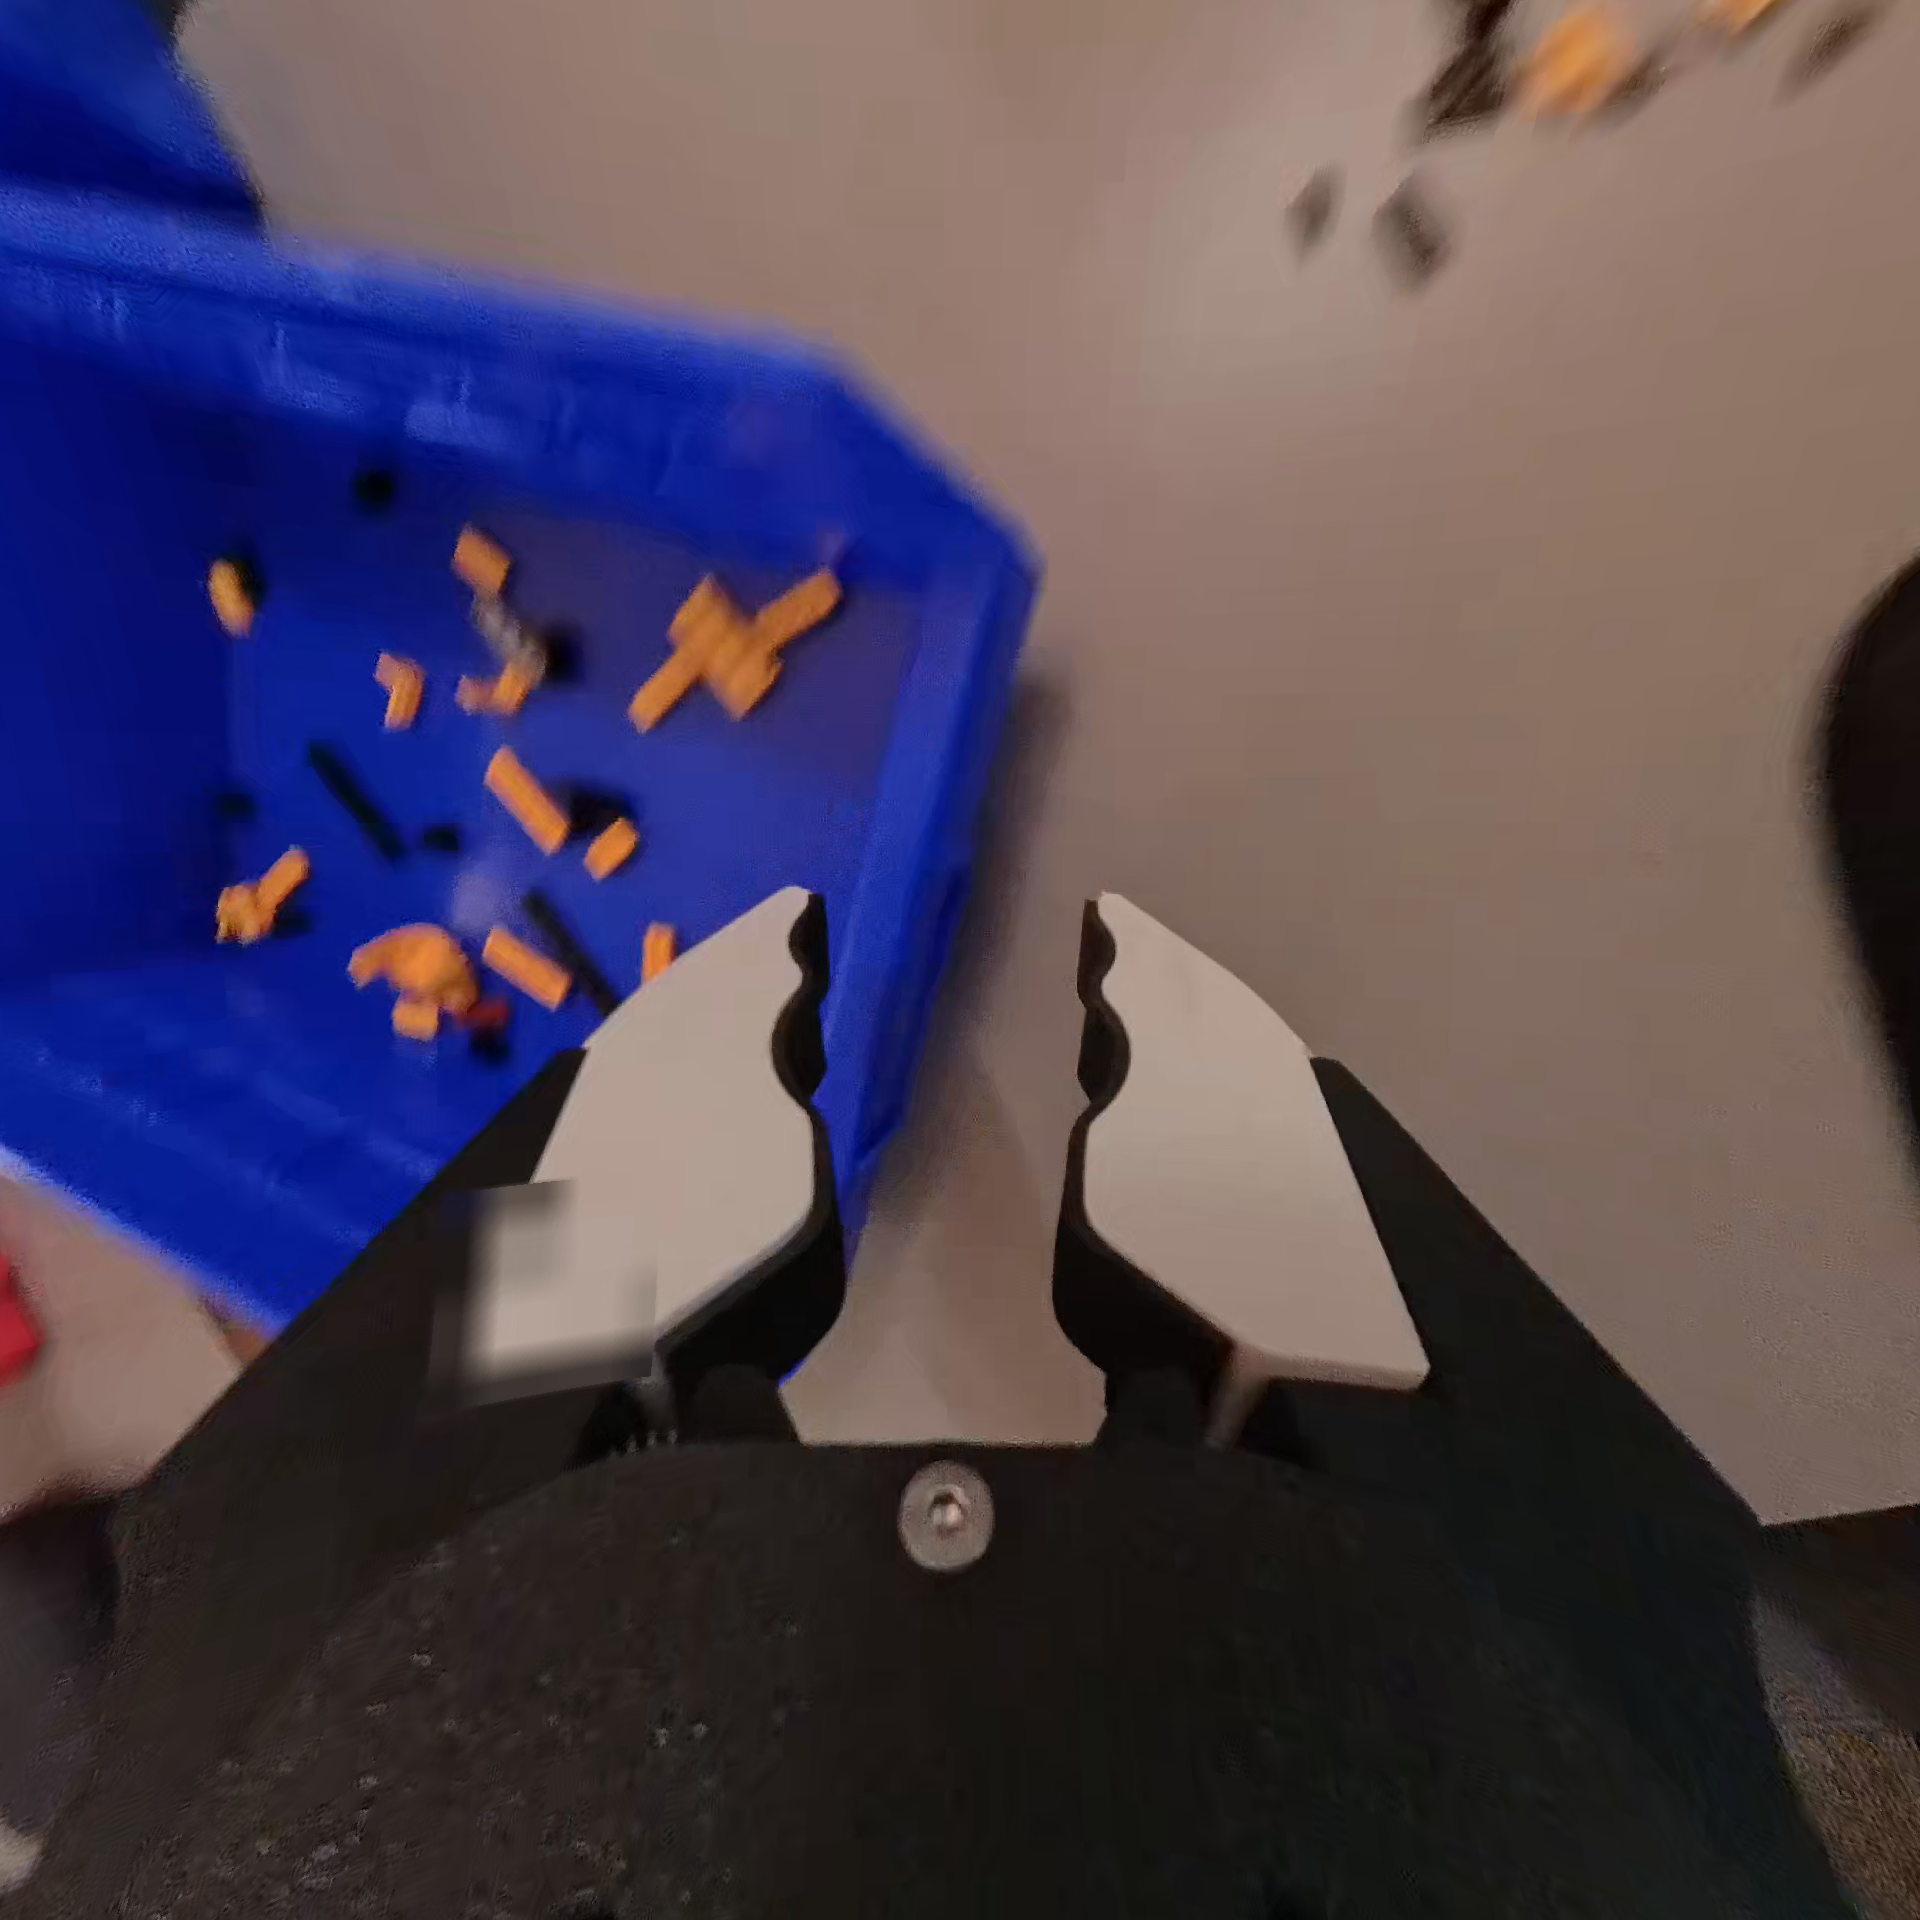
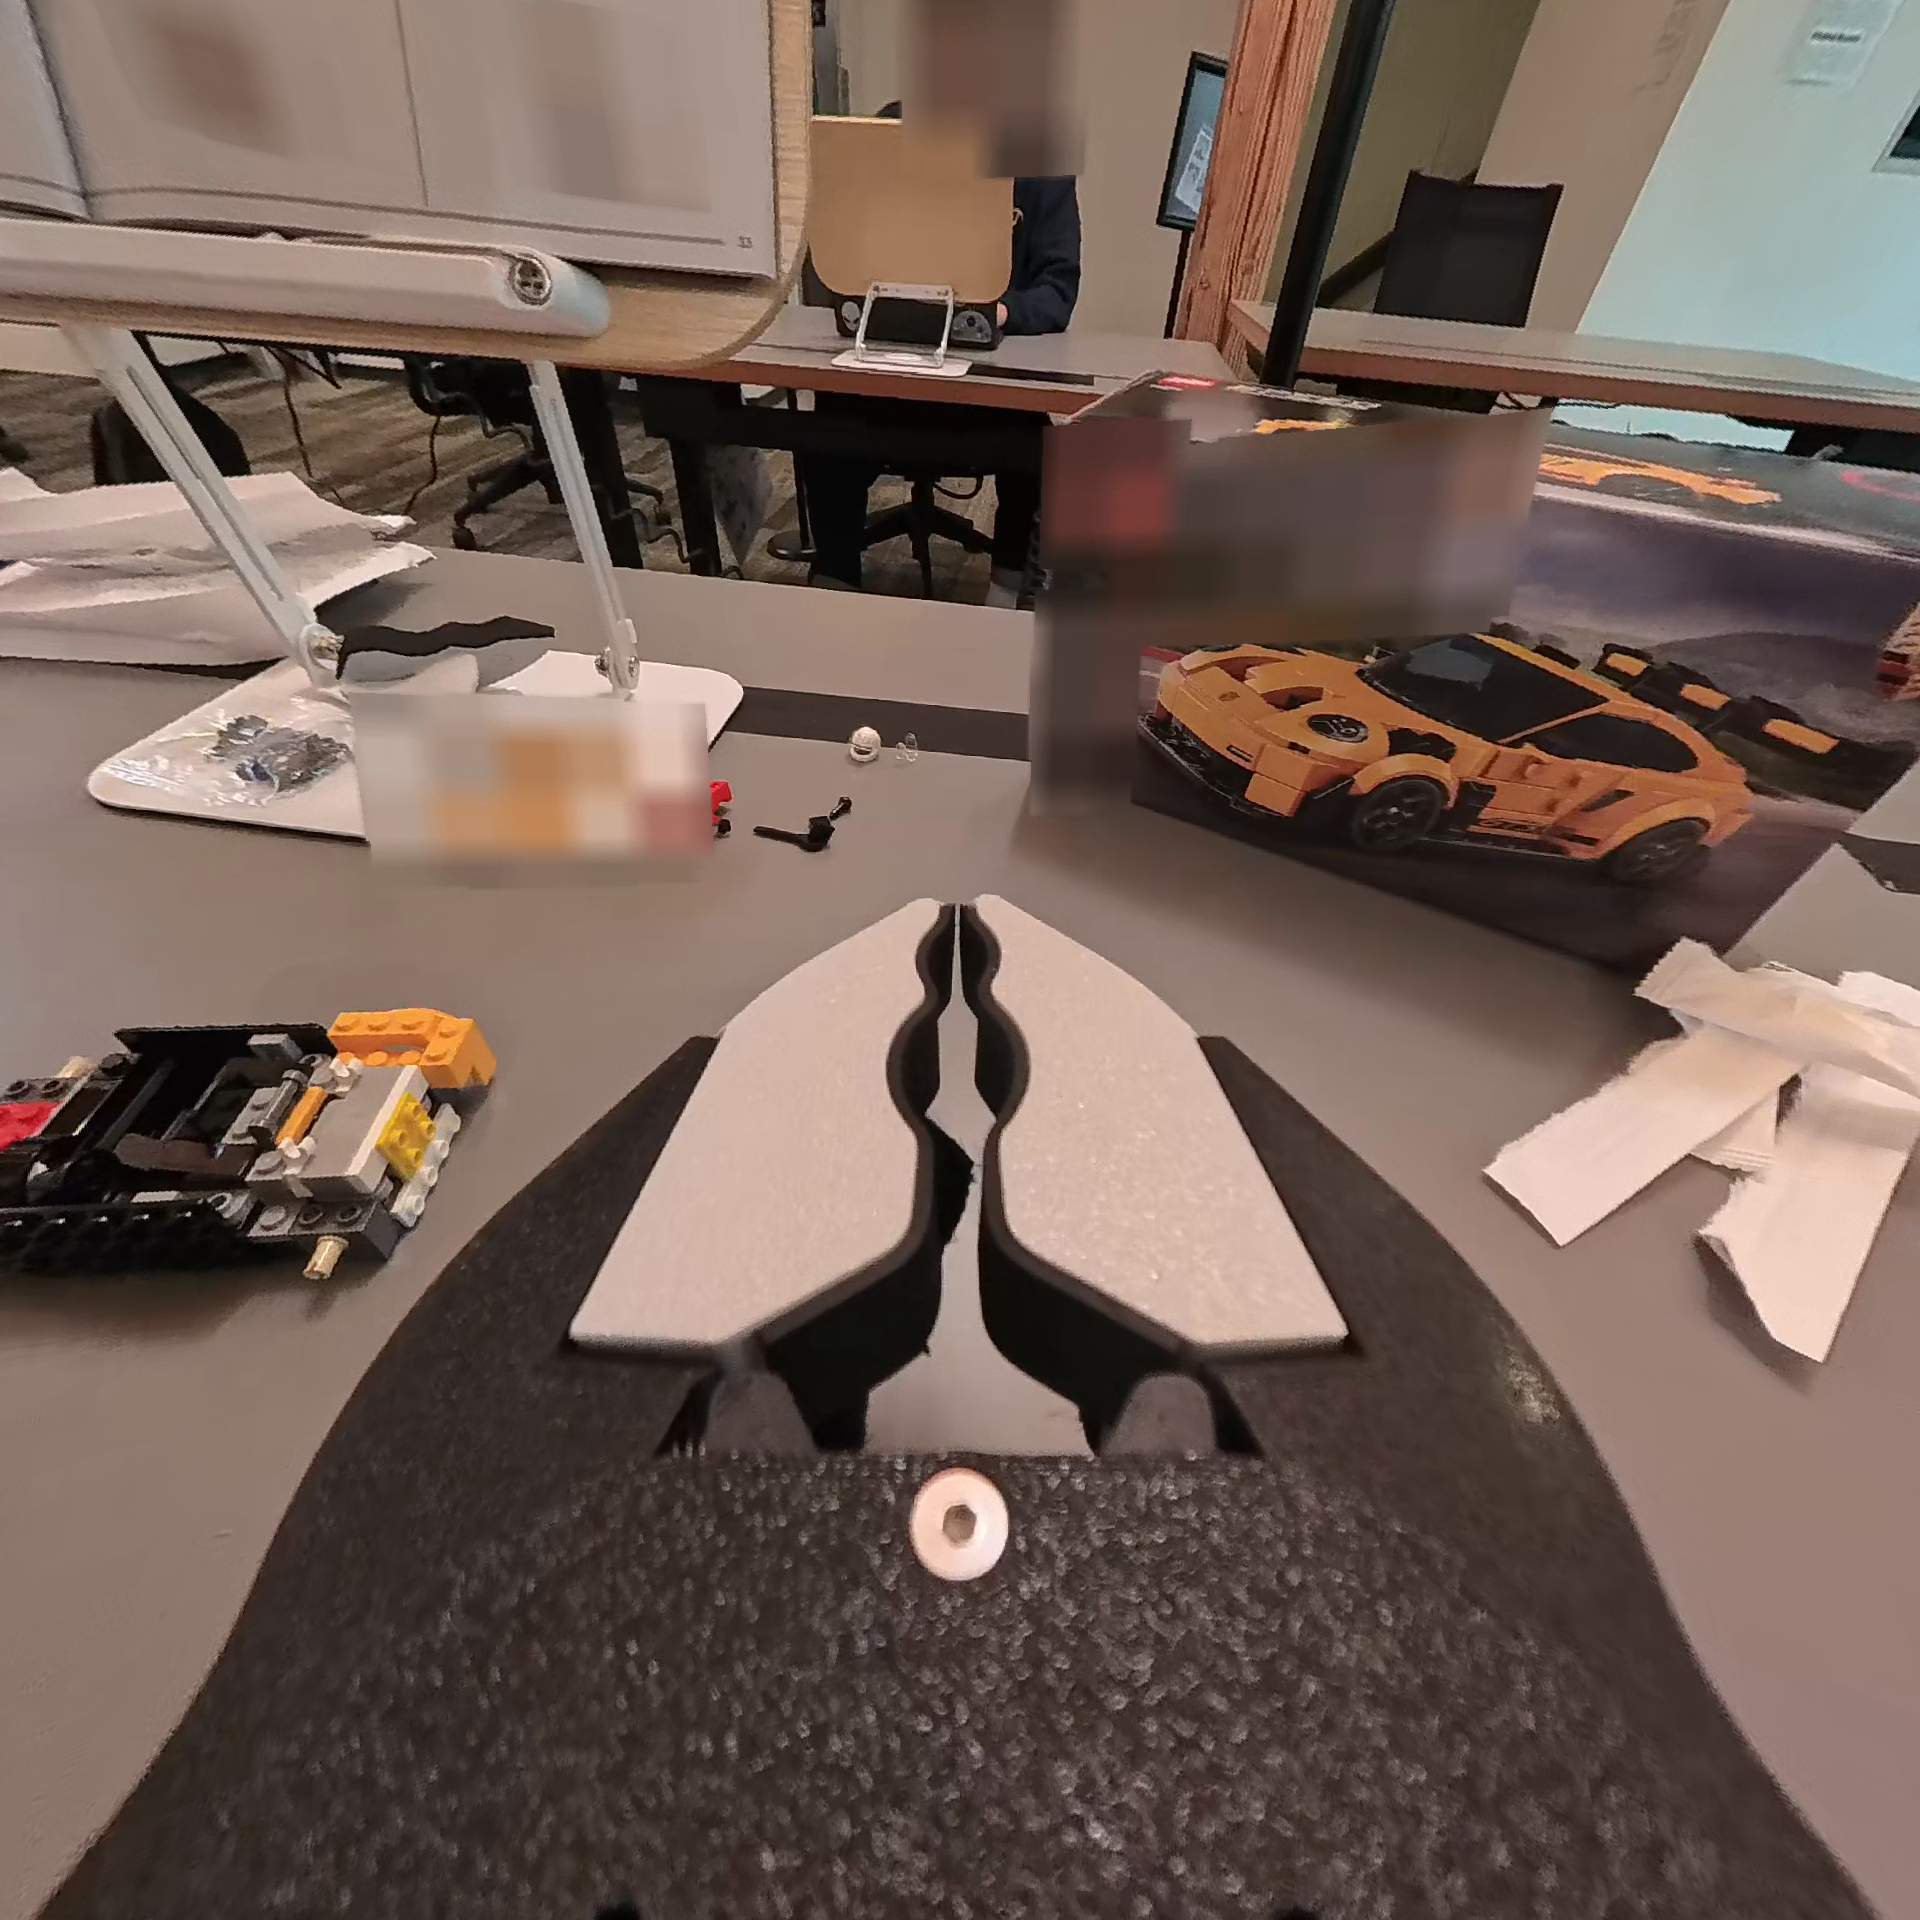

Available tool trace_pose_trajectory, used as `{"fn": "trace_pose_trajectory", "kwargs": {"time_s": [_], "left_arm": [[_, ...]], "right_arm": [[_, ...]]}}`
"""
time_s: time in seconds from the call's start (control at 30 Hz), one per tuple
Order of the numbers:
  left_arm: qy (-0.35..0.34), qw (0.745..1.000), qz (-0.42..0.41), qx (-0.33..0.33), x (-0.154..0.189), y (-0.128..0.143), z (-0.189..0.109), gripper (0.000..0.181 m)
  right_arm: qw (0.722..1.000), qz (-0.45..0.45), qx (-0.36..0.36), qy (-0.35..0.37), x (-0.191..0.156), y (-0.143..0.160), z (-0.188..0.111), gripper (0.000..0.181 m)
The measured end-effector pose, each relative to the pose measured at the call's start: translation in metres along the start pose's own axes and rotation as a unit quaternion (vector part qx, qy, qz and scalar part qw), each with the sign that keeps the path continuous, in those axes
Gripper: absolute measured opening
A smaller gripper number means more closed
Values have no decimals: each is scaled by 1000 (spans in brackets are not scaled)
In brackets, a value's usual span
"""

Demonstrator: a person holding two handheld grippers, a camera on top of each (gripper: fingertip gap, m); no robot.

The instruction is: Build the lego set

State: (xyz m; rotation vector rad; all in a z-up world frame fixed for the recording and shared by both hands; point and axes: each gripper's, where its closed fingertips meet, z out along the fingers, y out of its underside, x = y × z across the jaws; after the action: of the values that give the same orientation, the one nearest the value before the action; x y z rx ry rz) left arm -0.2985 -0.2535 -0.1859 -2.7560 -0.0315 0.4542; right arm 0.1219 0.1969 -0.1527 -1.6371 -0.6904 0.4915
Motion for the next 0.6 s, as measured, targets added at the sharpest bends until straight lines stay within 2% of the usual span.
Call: {"fn": "trace_pose_trajectory", "kwargs": {"time_s": [0.1,0.2,0.4,0.47,0.6], "left_arm": [[-14,998,-23,-53,-23,38,11,52],[-15,995,-18,-92,-34,58,25,54],[34,990,1,-135,-28,73,48,45],[51,990,3,-135,-24,74,51,37],[34,991,37,-125,-22,72,55,31]], "right_arm": [[1000,-1,1,-2,-1,0,0,1],[1000,-4,2,-4,-3,-1,0,1],[1000,-6,5,-15,-6,-1,-1,1],[1000,-6,5,-19,-6,-1,0,1],[1000,-5,5,-27,-9,-1,0,1]]}}
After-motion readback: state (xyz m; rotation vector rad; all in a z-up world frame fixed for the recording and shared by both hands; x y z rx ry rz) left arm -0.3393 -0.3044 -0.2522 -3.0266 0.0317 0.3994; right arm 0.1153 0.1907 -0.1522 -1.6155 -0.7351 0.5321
